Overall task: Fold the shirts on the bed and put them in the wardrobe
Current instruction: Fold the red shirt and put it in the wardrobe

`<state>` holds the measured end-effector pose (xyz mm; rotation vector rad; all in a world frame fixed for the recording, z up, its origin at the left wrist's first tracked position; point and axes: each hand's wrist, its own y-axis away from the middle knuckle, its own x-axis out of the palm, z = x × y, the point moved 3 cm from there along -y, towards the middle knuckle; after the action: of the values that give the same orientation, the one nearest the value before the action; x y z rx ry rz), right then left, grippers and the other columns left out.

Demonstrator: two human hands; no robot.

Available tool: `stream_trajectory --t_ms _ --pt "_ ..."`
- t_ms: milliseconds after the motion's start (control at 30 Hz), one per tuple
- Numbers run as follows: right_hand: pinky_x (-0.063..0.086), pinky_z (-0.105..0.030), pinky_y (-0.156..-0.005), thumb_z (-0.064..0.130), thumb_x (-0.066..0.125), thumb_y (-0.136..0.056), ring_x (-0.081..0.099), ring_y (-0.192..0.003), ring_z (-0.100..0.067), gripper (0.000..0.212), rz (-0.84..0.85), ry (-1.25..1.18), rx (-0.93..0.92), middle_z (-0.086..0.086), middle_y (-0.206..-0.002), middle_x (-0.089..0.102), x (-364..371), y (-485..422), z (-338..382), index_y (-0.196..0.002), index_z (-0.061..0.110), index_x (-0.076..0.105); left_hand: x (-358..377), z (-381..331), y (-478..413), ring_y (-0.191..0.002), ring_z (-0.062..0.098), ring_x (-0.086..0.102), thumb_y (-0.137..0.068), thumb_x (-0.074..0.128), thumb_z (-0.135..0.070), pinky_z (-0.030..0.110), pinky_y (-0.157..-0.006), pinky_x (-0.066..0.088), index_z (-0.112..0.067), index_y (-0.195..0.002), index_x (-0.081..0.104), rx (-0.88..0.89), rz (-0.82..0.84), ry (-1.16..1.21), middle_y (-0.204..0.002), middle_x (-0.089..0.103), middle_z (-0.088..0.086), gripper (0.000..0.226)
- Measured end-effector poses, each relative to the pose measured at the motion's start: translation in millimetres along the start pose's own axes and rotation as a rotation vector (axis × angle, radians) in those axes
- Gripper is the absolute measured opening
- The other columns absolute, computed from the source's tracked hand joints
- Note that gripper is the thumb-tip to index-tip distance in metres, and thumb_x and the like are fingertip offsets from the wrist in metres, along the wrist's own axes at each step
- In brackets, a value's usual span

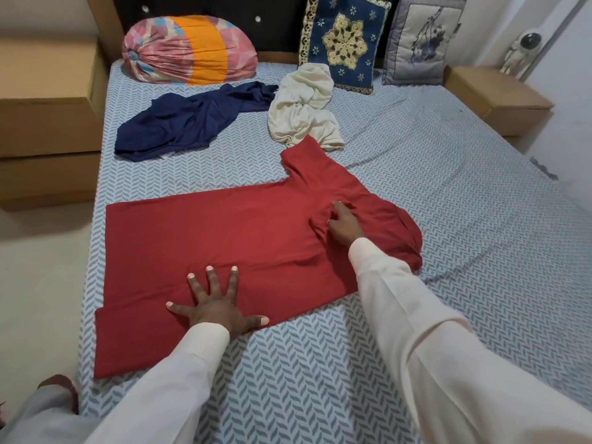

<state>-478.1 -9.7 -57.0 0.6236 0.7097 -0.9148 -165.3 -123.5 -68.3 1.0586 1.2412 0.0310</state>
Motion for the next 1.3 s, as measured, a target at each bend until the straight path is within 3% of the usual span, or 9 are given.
stream_trajectory --t_ms 133,233,500,633,767,867,1033,1133,1300 --pt "0.044 -0.039 -0.089 0.014 0.056 -0.076 0.059 -0.100 -0.036 0.030 -0.550 0.001 0.056 -0.015 -0.104 0.067 -24.6 52.5 -32.2 -0.103 0.012 0.068 0.3 0.5 -1.0 -0.138 0.043 -0.034 -0.050 0.043 -0.099 0.083 -0.099 0.004 -0.044 -0.141 -0.033 -0.001 -0.012 -0.011 -0.154 -0.037 0.003 0.131" --pt "0.042 -0.039 -0.085 0.018 0.059 -0.074 0.055 -0.099 -0.034 0.017 -0.719 0.044 0.276 -0.012 -0.101 0.064 -40.3 94.2 -73.0 -0.090 0.019 0.066 0.4 -0.2 -0.3 -0.139 0.043 -0.033 -0.049 0.042 -0.100 0.083 -0.099 0.005 -0.044 -0.142 -0.031 0.000 -0.023 -0.009 -0.155 -0.035 0.003 0.131" --pt "0.033 -0.041 -0.106 0.022 0.054 -0.085 0.042 -0.126 -0.038 0.034 -0.307 0.128 0.411 -0.018 -0.132 0.048 -69.7 76.0 -122.5 -0.118 0.012 0.057 0.4 -0.6 4.4 -0.142 0.041 -0.028 -0.048 0.035 -0.103 0.082 -0.099 0.006 -0.044 -0.144 -0.028 0.022 -0.070 -0.020 -0.158 -0.029 0.003 0.129" --pt "0.030 -0.046 -0.109 0.034 0.054 -0.085 0.035 -0.134 -0.038 0.065 -0.227 0.258 0.523 -0.021 -0.145 0.039 -72.9 69.4 -104.1 -0.140 0.003 0.040 4.6 15.1 10.7 -0.149 0.036 -0.004 -0.057 0.010 -0.102 0.072 -0.102 0.013 -0.042 -0.152 -0.010 0.085 -0.307 -0.069 -0.164 -0.004 0.002 0.114" --pt "0.043 -0.047 -0.092 0.034 0.059 -0.083 0.054 -0.109 -0.041 0.039 -0.425 0.335 0.174 -0.022 -0.114 0.059 -42.2 66.3 -58.3 -0.110 0.005 0.059 10.7 56.2 9.3 -0.141 0.030 0.033 -0.082 0.005 -0.083 0.066 -0.107 0.018 -0.036 -0.150 0.031 0.113 -0.531 -0.050 -0.153 0.040 0.004 0.087" --pt "0.044 -0.045 -0.084 0.033 0.052 -0.079 0.057 -0.092 -0.040 0.029 -0.274 0.322 -0.189 -0.020 -0.095 0.062 9.1 57.4 -23.1 -0.094 0.009 0.062 9.3 90.6 -1.9 -0.138 0.034 0.037 -0.088 0.017 -0.073 0.067 -0.109 0.010 -0.032 -0.146 0.041 0.086 -0.554 0.001 -0.147 0.047 0.009 0.075" --pt "0.044 -0.044 -0.080 0.027 0.055 -0.080 0.055 -0.090 -0.039 0.024 -0.175 0.543 -0.319 -0.016 -0.092 0.063 46.6 20.3 33.5 -0.092 0.011 0.067 -27.7 124.4 -32.2 -0.125 0.042 0.048 -0.089 0.029 -0.059 0.060 -0.102 0.033 -0.021 -0.137 0.056 0.043 -0.627 0.001 -0.134 0.055 0.019 0.067" --pt "0.045 -0.042 -0.084 0.020 0.058 -0.084 0.054 -0.096 -0.040 0.025 -0.100 0.632 -0.310 -0.017 -0.102 0.063 53.8 -20.1 60.4 -0.106 0.013 0.066 -64.1 141.6 -65.4 -0.116 0.041 0.051 -0.091 0.038 -0.051 0.053 -0.093 0.042 -0.017 -0.133 0.059 0.046 -0.631 -0.047 -0.130 0.055 0.020 0.058" --pt "0.047 -0.045 -0.095 0.027 0.046 -0.098 0.059 -0.112 -0.043 0.056 0.125 0.580 -0.253 -0.027 -0.127 0.057 58.3 -65.9 104.0 -0.151 0.021 0.030 -131.3 161.4 -116.9 -0.132 0.033 0.040 -0.099 0.045 -0.038 0.045 -0.096 0.043 -0.021 -0.150 0.029 0.054 -0.550 -0.026 -0.154 0.027 0.014 0.057"
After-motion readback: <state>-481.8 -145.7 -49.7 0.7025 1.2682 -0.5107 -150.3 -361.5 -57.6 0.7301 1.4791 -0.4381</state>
